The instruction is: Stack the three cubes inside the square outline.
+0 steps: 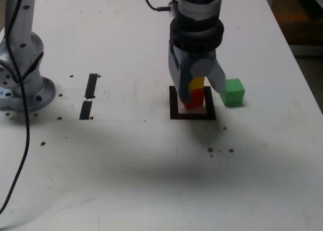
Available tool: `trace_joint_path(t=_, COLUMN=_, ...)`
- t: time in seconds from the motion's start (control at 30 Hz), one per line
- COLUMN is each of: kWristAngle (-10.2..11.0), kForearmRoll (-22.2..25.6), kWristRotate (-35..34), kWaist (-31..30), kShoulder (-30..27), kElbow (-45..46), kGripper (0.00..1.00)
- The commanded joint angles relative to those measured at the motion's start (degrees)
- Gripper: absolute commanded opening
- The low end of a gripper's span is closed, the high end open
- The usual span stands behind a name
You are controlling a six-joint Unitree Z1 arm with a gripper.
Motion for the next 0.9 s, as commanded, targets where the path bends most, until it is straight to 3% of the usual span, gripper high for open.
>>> trace_joint_path(t=0.0, kWristAngle=0.02, kForearmRoll=-0.21, kWristRotate=0.12, kWaist=0.16, kShoulder=-0.20, kElbow=0.15, kGripper=0.48)
trace_joint_path(t=0.87, kWristAngle=1.10, kForearmRoll=-1.45, kWristRotate=0.63, kWaist=0.20, kShoulder=-0.82, kElbow=1.82, kGripper=0.77)
